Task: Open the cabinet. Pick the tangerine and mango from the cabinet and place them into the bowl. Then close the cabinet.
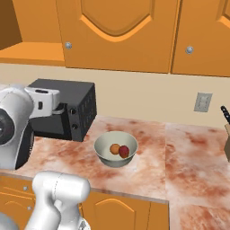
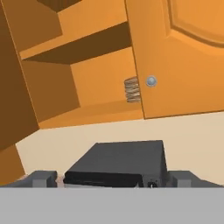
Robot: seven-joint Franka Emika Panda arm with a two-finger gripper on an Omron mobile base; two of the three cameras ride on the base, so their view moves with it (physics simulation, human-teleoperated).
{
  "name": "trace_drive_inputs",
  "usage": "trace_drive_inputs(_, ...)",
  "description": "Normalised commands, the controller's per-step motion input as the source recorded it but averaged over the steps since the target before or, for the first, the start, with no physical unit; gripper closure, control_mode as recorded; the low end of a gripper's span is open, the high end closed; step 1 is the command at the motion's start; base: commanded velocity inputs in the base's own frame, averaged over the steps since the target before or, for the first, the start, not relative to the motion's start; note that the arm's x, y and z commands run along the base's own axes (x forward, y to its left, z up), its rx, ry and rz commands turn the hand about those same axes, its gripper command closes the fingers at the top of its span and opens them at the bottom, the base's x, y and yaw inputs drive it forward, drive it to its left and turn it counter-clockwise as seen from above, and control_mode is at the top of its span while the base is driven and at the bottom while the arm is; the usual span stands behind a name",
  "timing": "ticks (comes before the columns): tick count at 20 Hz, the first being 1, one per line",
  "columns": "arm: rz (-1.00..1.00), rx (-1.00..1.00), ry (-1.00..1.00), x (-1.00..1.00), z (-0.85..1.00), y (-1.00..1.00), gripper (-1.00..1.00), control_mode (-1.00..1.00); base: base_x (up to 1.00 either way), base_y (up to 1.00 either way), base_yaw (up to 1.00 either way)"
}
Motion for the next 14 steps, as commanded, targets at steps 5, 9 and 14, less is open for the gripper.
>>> trace_drive_inputs(5, 0.00, -0.10, 0.00, -1.00, 0.00, 0.66, -1.00, -1.00, 0.00, 0.00, 0.00)
trace_drive_inputs(9, 0.00, -0.10, 0.00, -1.00, 0.00, 0.63, -1.00, -1.00, 0.00, 0.00, 0.00)
trace_drive_inputs(14, 0.00, -0.08, 0.00, -1.00, 0.00, 0.52, -1.00, -1.00, 0.00, 0.00, 0.00)
